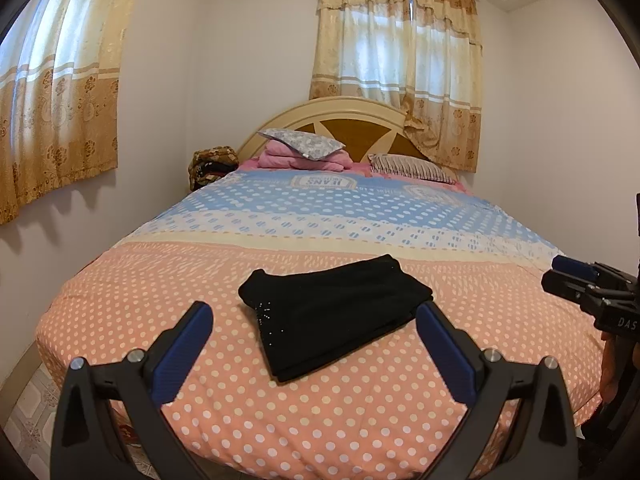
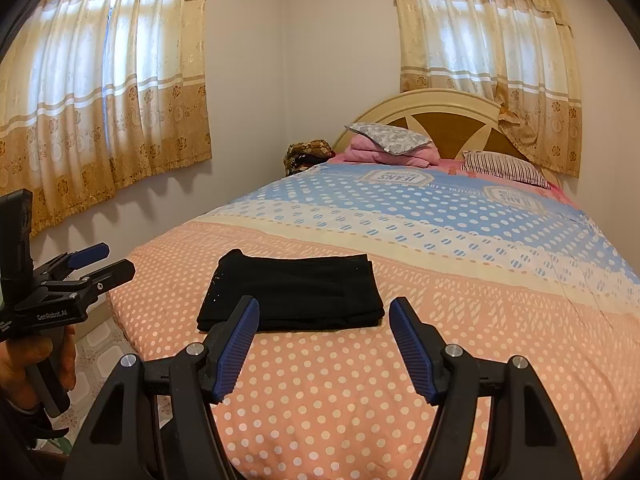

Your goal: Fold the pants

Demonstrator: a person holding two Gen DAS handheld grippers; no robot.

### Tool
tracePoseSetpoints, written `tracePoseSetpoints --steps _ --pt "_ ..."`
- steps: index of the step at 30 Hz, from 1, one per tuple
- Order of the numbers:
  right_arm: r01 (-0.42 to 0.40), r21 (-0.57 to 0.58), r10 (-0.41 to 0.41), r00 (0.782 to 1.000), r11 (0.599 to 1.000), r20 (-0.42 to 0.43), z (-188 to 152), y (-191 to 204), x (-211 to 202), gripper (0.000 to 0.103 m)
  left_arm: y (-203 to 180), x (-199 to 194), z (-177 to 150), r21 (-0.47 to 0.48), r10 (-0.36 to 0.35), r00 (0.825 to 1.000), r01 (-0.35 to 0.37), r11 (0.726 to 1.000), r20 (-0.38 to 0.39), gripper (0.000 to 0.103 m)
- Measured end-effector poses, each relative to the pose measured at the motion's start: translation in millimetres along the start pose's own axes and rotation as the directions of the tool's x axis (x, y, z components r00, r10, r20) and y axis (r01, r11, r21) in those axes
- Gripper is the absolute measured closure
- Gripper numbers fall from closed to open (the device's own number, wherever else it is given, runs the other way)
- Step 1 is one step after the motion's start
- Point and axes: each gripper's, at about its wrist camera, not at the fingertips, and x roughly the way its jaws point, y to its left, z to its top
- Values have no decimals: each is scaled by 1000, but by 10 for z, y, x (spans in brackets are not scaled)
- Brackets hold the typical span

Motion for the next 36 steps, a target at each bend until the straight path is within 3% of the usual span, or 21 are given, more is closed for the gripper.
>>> tracePoseSetpoints --steps 36 --pt "-18 1 18 999 1000 32 0 51 -83 34 -41 14 18 43 47 999 -47 998 -10 0"
